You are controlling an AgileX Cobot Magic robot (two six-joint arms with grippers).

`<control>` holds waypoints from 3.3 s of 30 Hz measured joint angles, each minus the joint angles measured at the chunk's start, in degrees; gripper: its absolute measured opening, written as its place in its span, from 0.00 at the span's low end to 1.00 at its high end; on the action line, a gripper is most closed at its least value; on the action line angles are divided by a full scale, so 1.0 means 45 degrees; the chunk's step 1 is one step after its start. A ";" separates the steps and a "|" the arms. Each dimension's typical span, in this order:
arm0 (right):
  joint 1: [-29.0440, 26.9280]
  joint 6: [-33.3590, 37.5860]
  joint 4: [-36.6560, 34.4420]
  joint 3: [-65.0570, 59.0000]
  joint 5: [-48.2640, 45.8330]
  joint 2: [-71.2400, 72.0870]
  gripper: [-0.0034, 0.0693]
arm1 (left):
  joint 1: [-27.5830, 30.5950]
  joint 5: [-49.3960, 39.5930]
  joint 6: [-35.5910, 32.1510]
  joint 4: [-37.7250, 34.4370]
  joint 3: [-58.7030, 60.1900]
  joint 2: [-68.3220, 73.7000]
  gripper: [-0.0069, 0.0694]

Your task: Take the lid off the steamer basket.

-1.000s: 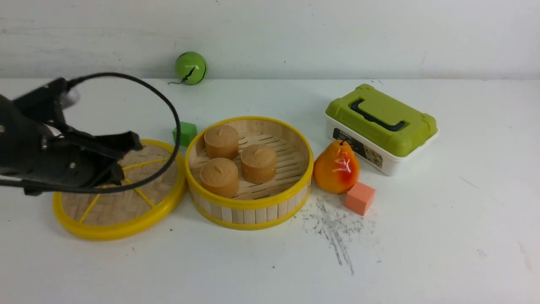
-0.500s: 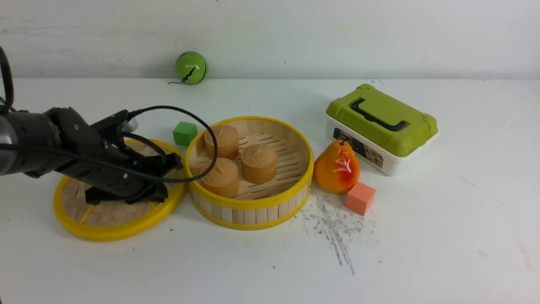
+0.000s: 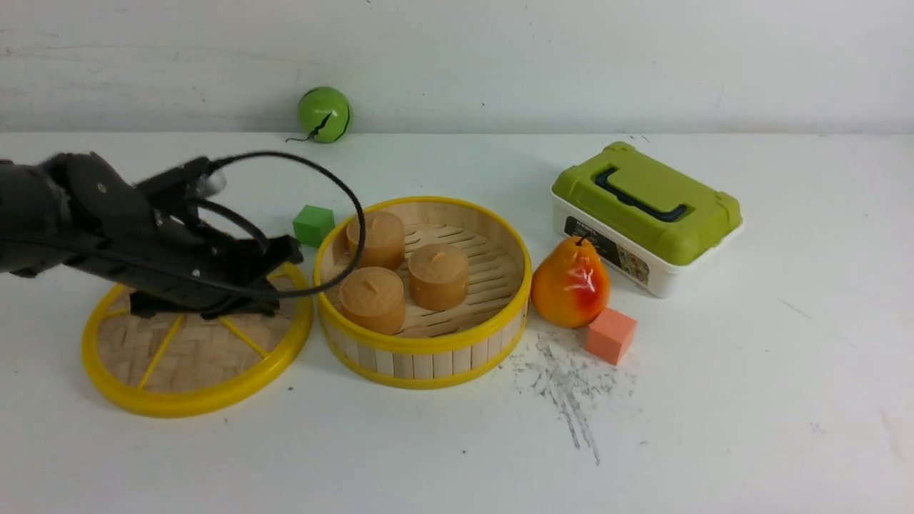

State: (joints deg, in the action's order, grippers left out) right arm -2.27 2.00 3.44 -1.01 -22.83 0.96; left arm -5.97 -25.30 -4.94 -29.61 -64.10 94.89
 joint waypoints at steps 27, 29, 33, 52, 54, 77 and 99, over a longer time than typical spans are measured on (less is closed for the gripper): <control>0.0000 0.0000 0.0000 0.0000 0.0000 0.0000 0.38 | 0.0000 -0.2115 -0.0940 0.0648 0.1903 -1.3006 0.08; 0.0000 0.0000 0.0000 0.0000 0.0000 0.0000 0.38 | 0.0000 -0.2089 -0.0940 0.0662 0.1930 -1.3095 0.08; 0.0000 0.0000 0.0000 0.0000 0.0000 0.0000 0.38 | 0.0000 -0.1325 -0.0955 0.1487 0.2545 -1.3914 0.08; 0.0000 0.0000 0.0000 0.0000 0.0000 0.0000 0.38 | 0.0000 0.5799 -0.0983 0.3283 1.4139 -2.1152 0.09; 0.0000 0.0000 0.0000 0.0000 0.0000 0.0000 0.38 | 0.0014 0.5097 -0.0983 0.4180 1.4500 -2.1193 0.09; 0.0000 0.0000 0.0000 0.0000 0.0000 0.0000 0.38 | 0.0045 0.0855 0.3272 0.6351 1.4626 -2.1193 0.08; 0.0000 0.0000 0.0000 0.0000 0.0000 0.0000 0.38 | 0.0045 0.0664 0.3272 0.5973 1.4626 -2.1193 0.08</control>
State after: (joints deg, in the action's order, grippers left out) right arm -2.27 2.00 3.44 -1.01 -22.83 0.96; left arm -5.77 -22.32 9.78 -2.73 1.71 -0.48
